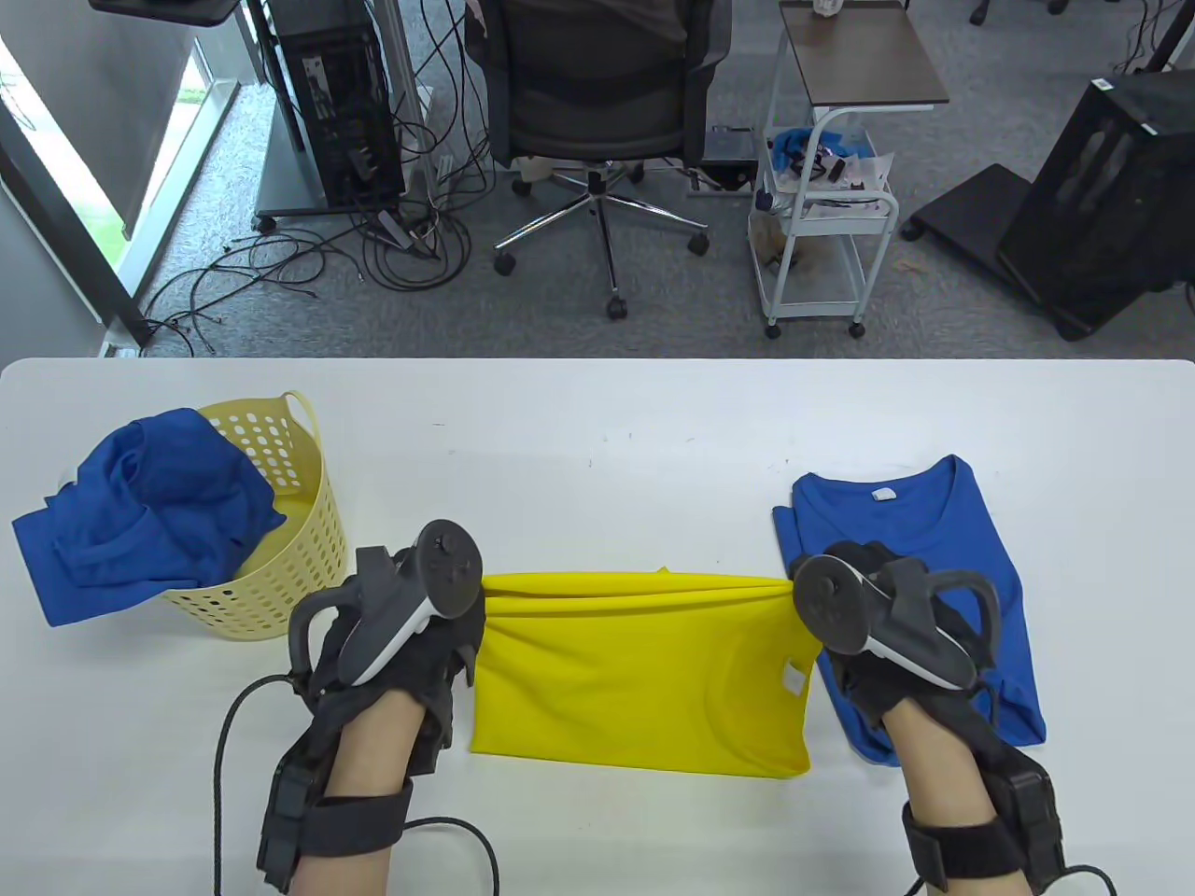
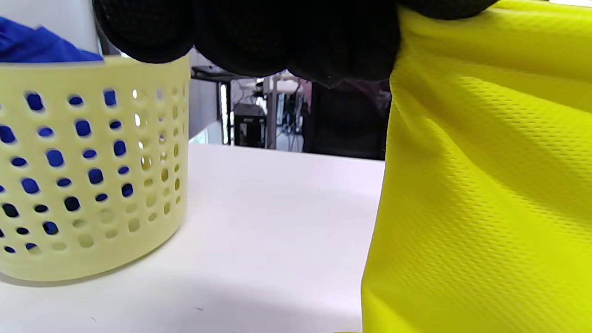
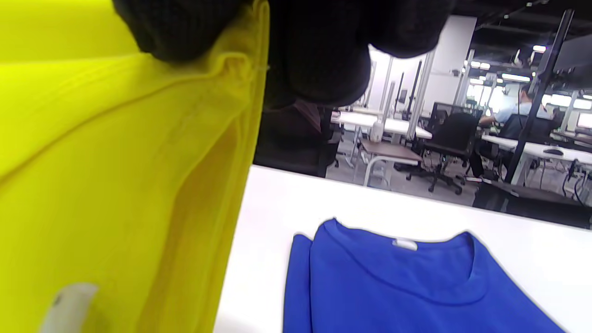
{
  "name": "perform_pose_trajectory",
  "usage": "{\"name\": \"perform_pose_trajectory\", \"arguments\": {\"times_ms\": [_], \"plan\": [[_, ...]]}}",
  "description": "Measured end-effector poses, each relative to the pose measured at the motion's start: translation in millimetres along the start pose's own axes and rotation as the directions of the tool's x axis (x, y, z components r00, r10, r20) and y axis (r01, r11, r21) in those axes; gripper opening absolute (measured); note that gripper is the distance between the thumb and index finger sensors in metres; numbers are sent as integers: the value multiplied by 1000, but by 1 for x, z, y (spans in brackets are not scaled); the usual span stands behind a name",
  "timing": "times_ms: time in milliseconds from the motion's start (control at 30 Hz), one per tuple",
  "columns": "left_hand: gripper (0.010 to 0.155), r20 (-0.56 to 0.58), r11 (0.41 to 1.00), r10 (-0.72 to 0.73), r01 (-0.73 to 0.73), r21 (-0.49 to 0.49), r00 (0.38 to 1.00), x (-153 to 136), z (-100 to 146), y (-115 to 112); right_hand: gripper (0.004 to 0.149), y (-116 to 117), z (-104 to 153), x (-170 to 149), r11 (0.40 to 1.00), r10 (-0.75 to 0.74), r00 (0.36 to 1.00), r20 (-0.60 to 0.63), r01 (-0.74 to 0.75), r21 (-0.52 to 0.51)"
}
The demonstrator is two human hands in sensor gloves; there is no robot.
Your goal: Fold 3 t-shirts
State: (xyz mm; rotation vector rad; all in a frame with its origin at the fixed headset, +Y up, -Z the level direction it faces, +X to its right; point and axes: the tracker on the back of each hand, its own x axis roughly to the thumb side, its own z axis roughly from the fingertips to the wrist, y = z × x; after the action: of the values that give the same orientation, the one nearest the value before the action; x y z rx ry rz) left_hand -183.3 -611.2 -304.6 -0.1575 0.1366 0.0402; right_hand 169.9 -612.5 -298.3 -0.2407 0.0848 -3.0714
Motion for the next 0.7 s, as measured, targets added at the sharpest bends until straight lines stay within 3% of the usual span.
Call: {"name": "perform_pose_trajectory", "arguments": {"times_ms": [267, 533, 600, 667, 700], "plan": [[42, -23, 990, -37, 33, -136, 999, 0, -80, -54, 41, 66, -68, 11, 989, 71, 997, 2, -71, 128], [42, -45, 980, -19, 10, -197, 999, -6, -118, -88, 41, 100, -107, 16, 974, 59, 998, -6, -56, 218], [42, -46, 988, -21, 14, -156, 999, -7, -119, -90, 41, 104, -112, 17, 976, 68, 997, -20, -63, 208], [45, -45, 999, -42, 41, -20, 998, -7, -115, -88, 48, 105, -113, 16, 987, 74, 995, -71, -63, 146], [50, -27, 994, -55, 57, 98, 998, -4, -109, -84, 52, 104, -112, 15, 992, 80, 993, -88, -70, 104]]}}
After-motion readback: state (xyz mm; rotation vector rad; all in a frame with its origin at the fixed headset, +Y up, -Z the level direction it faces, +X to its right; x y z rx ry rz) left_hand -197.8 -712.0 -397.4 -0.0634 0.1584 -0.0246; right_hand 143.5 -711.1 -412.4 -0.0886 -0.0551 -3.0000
